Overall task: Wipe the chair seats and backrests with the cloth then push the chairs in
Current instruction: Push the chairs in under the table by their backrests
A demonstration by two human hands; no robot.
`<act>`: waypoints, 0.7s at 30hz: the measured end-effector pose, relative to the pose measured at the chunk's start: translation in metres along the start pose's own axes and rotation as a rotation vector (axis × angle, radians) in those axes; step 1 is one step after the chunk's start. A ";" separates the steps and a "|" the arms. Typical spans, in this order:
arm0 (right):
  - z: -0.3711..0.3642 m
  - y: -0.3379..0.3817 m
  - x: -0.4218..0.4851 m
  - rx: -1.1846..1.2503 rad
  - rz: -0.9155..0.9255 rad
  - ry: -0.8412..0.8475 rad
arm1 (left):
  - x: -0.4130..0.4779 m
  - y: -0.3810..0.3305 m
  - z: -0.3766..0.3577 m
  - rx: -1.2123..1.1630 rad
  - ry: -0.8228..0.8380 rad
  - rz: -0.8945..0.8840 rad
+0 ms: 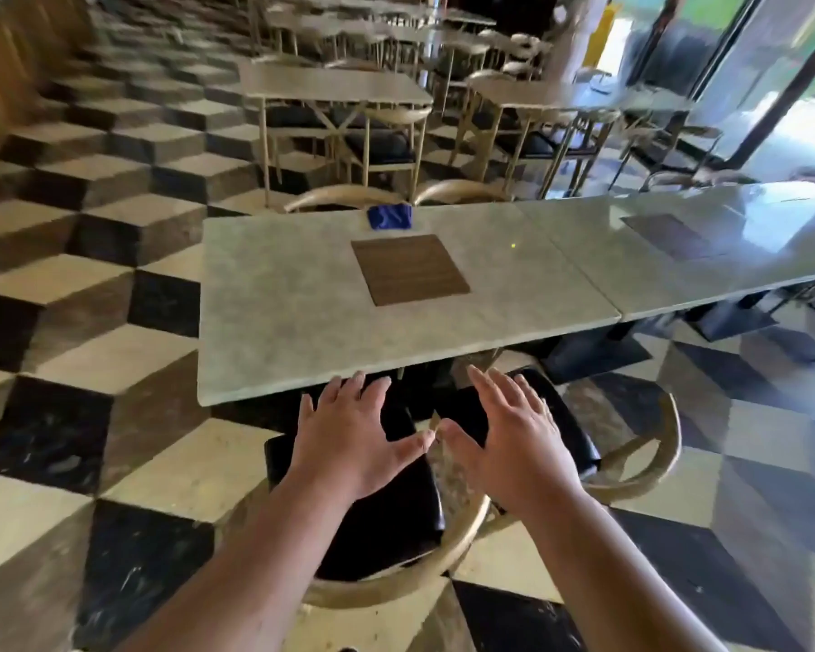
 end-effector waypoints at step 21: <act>-0.318 -0.102 -0.013 -0.440 0.820 0.953 | -0.046 0.093 -0.289 0.129 0.762 0.311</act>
Point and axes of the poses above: each hand's wrist, its own x-axis towards the middle knuckle, its own z-axis out of the back of the hand, y = z × x, the point moved 4 cm from there along x, towards the middle knuckle, and after that the axes turned 4 degrees about -x, right-handed, at the moved point
